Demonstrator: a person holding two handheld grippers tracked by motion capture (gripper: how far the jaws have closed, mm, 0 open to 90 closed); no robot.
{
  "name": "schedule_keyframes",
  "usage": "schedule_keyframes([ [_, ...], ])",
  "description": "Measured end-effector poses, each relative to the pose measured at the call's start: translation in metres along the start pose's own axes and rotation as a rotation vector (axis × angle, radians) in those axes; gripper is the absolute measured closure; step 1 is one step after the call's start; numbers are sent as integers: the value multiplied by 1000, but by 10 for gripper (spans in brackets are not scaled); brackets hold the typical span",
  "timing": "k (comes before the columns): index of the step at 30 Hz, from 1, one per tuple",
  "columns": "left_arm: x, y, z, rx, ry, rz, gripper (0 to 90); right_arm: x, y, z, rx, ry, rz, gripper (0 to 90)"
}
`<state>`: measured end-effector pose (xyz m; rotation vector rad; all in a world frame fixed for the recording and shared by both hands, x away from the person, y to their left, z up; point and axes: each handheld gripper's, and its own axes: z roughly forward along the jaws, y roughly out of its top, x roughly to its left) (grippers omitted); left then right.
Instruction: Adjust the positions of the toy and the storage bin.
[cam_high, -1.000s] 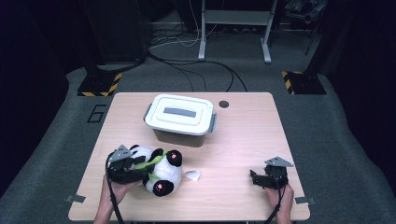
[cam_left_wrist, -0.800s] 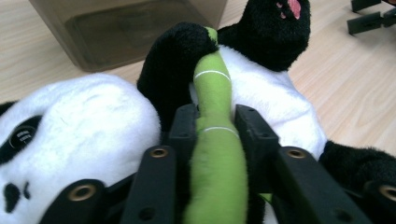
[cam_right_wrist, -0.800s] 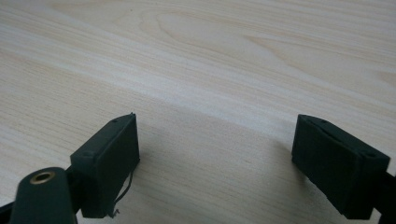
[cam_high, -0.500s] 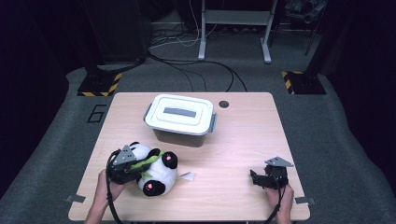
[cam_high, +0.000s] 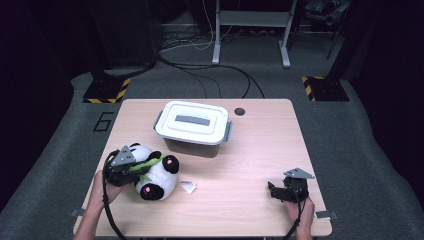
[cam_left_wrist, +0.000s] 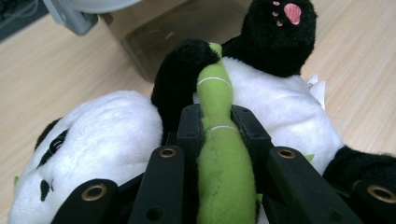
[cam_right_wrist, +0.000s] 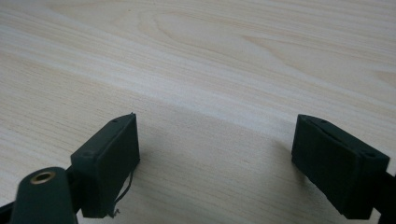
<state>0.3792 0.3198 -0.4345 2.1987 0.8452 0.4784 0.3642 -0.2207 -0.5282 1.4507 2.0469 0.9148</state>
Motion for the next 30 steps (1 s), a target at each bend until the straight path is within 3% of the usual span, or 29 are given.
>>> schedule_keyframes([
  [2,6,-7,5,-48,-32,-61,741,0,0,0,1,-3,0,142],
  [6,3,-8,6,-66,-13,-76,727,0,0,0,0,0,0,142],
  [9,5,-8,2,-75,-11,-125,652,0,0,0,0,0,0,142],
  [11,6,-9,-3,-86,7,-170,486,0,0,0,-1,0,3,142],
  [13,3,-10,-8,-94,8,-183,328,0,0,0,0,1,0,142],
  [17,-6,-14,-20,-114,52,-195,155,0,0,0,0,1,0,142],
  [21,-11,-28,-33,-145,91,-236,99,0,0,0,0,1,0,141],
  [30,-10,-73,-46,-121,140,-318,54,0,0,0,0,1,0,141],
])
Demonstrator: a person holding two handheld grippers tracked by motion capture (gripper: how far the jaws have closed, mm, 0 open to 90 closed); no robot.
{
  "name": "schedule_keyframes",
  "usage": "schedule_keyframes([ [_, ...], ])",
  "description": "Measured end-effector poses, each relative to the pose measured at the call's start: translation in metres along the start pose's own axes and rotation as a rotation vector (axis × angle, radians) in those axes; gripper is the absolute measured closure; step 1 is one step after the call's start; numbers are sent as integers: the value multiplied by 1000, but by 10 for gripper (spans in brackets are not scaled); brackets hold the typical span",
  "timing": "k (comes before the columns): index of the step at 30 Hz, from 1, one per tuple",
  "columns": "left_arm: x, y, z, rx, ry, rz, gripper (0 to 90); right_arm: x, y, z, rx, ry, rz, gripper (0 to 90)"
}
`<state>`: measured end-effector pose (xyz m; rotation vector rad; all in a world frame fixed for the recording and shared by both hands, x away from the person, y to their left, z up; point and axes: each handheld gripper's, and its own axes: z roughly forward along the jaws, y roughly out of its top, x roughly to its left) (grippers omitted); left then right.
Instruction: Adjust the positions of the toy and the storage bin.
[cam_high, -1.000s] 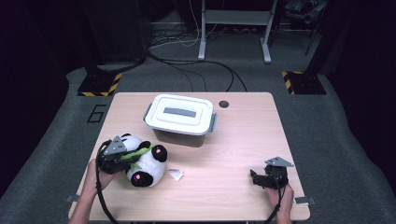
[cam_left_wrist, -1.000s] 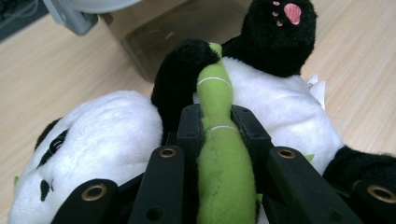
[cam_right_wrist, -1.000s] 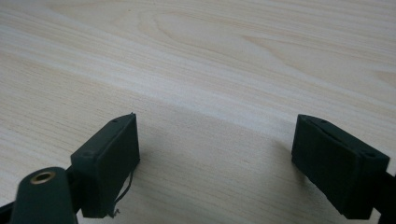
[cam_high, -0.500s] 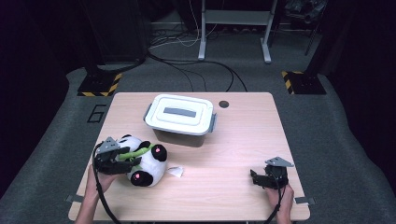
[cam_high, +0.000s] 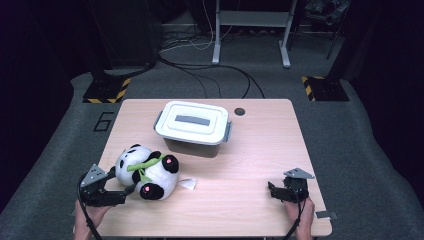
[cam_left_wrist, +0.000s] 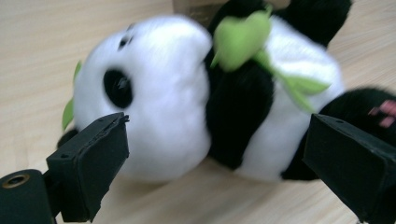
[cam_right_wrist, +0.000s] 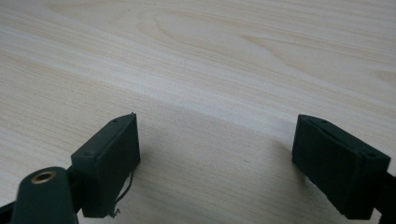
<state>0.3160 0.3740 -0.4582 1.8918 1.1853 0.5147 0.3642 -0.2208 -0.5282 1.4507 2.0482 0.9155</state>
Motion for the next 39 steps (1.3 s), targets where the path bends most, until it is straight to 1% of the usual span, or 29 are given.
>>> schedule_keyframes([
  [3,8,-16,3,28,24,-25,0,0,0,0,0,0,2,141],
  [5,11,-24,6,37,37,-36,0,0,0,0,1,-1,1,141],
  [6,12,-29,8,50,48,-38,0,0,0,0,1,-1,1,141],
  [7,13,-32,11,61,50,-41,0,0,0,0,1,-1,1,140],
  [9,14,-38,18,89,70,-39,0,0,0,0,1,1,2,140],
  [12,17,-46,28,116,89,-57,0,0,0,0,0,0,-1,139],
  [14,19,-51,34,116,115,-63,0,0,0,0,0,0,-1,139],
  [15,19,-52,36,125,122,-69,0,0,0,0,0,-1,-2,139],
  [16,20,-53,38,131,127,-66,0,0,0,0,0,1,-1,139],
  [17,21,-55,41,135,143,-77,0,0,0,0,0,0,0,139],
  [18,22,-55,42,152,142,-80,0,0,0,0,1,0,4,139],
  [19,22,-57,44,130,158,-74,0,1,0,0,2,-5,6,138],
  [20,22,-57,44,144,167,-67,0,1,1,0,3,-12,9,137],
  [21,21,-57,46,138,181,-54,0,2,1,0,6,-14,12,136],
  [22,22,-56,46,140,178,-54,0,2,1,0,8,-14,11,134],
  [23,22,-56,46,143,185,-56,0,2,1,0,10,-13,13,130],
  [25,23,-56,47,143,184,-58,0,1,2,0,17,-2,16,98],
  [27,23,-56,47,137,184,-58,0,1,3,-1,6,26,32,70],
  [30,24,-55,48,140,186,-58,0,4,11,-4,4,60,46,62],
  [31,24,-55,48,143,182,-56,0,6,15,-5,-6,62,41,58],
  [34,24,-55,48,142,182,-56,0,13,29,-6,-8,89,25,48],
  [36,24,-54,49,138,190,-62,0,17,37,-6,-8,105,24,42],
  [39,25,-54,51,133,201,-73,0,24,51,-6,-13,126,7,32],
])
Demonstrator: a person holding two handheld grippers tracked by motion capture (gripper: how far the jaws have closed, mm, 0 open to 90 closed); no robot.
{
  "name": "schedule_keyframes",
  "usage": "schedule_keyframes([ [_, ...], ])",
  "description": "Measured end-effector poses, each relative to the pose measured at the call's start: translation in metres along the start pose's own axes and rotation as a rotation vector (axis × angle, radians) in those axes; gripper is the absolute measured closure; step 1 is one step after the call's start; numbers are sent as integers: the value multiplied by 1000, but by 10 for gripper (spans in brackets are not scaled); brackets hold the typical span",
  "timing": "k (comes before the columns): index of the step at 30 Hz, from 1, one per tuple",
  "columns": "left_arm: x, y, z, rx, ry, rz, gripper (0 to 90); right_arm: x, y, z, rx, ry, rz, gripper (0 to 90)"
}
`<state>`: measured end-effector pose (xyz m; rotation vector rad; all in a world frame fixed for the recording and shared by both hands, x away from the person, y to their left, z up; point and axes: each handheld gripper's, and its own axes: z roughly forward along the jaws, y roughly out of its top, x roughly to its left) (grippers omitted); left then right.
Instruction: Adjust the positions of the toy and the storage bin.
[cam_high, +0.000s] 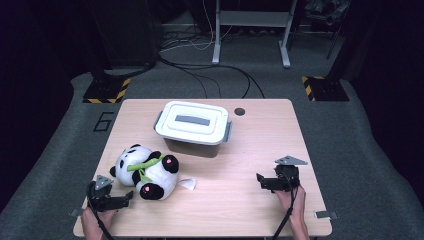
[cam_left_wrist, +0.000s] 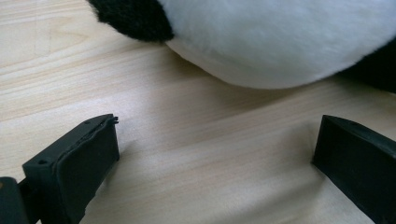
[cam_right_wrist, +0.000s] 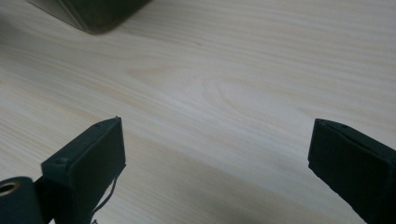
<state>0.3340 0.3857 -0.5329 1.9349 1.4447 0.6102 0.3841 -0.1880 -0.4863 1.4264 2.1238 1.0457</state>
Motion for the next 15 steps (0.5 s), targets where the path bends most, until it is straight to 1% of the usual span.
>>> schedule_keyframes([
  [7,0,1,0,2,7,-5,0,24,38,3,-25,54,-56,28],
  [8,0,1,0,2,8,-5,0,26,43,3,-28,55,-70,29],
  [9,0,1,1,2,9,-5,0,32,52,4,-31,62,-80,29],
  [10,0,1,1,2,10,-6,0,34,57,3,-25,66,-82,29],
  [11,0,1,1,2,10,-5,0,37,63,5,-33,72,-91,30],
  [15,0,1,1,-1,12,-4,0,48,84,10,-33,78,-121,30],
])
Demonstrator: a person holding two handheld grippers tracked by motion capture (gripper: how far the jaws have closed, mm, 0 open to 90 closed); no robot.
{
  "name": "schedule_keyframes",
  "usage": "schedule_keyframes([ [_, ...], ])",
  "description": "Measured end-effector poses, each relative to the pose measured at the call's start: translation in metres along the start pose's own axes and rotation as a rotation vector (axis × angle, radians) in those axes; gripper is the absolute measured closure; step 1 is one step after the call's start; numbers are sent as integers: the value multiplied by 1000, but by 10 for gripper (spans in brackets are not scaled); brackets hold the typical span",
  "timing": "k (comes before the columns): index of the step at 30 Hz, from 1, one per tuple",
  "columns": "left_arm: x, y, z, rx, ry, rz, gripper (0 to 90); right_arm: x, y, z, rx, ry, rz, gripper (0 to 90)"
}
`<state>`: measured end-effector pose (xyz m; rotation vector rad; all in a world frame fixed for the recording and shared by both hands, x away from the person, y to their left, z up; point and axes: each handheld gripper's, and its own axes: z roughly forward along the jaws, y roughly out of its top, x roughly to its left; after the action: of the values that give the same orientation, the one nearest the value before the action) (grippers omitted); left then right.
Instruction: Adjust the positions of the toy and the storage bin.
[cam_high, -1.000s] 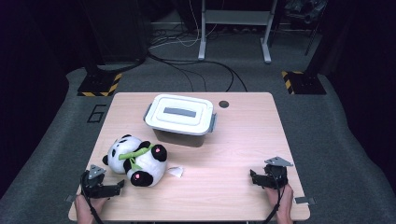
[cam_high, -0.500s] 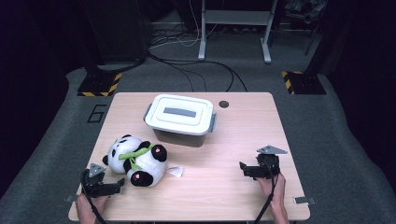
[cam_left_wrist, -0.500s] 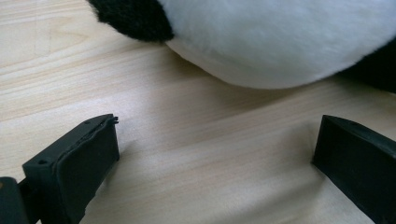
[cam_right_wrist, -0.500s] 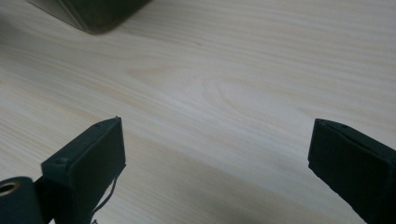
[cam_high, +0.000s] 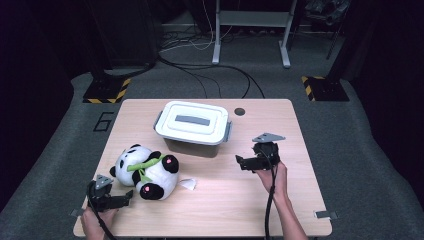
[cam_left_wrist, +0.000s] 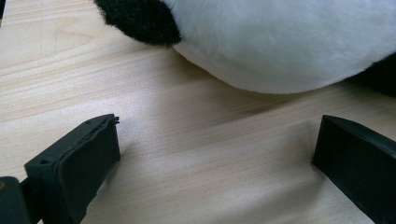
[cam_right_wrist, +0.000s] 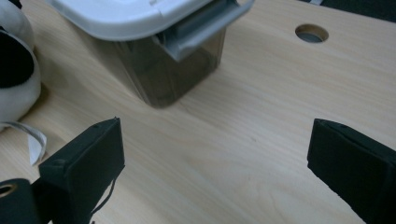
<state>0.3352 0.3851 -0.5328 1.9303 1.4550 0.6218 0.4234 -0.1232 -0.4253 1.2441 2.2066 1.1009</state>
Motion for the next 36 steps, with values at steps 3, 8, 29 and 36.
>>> schedule_keyframes([
  [3,0,0,0,3,-1,5,0,5,18,8,-4,9,-15,34],
  [8,0,0,0,0,1,4,0,11,43,22,-14,31,-33,36],
  [29,-1,0,0,-2,0,-1,4,30,89,74,31,23,-47,316],
  [36,0,0,0,-4,1,-1,6,23,86,67,42,3,-40,345],
])
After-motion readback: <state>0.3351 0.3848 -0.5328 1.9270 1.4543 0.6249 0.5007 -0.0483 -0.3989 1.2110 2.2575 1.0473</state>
